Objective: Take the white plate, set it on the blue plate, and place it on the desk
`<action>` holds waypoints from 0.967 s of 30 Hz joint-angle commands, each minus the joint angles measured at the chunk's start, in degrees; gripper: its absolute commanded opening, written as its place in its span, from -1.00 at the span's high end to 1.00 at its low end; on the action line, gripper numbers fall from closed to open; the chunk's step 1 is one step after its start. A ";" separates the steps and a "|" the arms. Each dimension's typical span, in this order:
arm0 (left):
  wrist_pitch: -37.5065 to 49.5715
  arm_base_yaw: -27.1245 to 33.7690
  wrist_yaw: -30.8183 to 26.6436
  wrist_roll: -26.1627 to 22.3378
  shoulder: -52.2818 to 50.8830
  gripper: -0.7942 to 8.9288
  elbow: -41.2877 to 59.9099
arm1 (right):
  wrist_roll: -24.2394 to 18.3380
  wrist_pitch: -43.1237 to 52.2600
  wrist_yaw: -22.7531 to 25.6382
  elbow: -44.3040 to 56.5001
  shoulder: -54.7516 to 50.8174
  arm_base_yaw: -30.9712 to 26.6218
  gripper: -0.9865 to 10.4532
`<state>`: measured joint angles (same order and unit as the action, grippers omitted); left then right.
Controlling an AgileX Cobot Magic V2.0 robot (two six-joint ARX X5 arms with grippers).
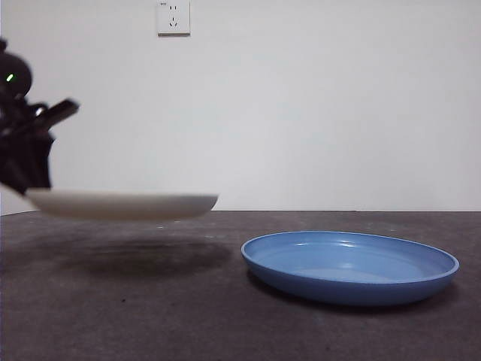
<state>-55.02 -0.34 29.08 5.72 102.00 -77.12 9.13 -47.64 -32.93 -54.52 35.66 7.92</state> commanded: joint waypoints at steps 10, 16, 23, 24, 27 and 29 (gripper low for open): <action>-1.51 -16.92 0.50 5.44 1.14 0.82 -7.78 | -2.67 -6.80 0.48 -8.50 0.17 0.20 -0.19; 4.33 -25.92 0.48 8.74 2.40 0.82 -7.98 | -3.58 -8.55 1.90 -10.14 0.15 0.20 -0.19; 5.99 -31.04 0.28 9.60 10.05 0.82 -13.75 | -3.63 -11.15 1.88 -10.14 0.11 0.20 -0.19; 6.14 -31.30 0.24 9.60 11.06 0.82 -14.69 | -3.63 -11.52 1.86 -10.14 0.11 0.20 -0.19; 6.97 -31.87 0.24 9.86 14.27 0.82 -17.57 | -3.87 -12.81 1.84 -10.14 0.11 0.20 -0.19; 7.37 -32.02 0.24 10.23 16.11 0.82 -19.12 | -3.96 -13.11 1.84 -10.14 0.11 0.20 -0.19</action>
<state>-47.94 -31.88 29.02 15.16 116.49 -94.19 5.93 -61.04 -31.22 -63.51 35.62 7.92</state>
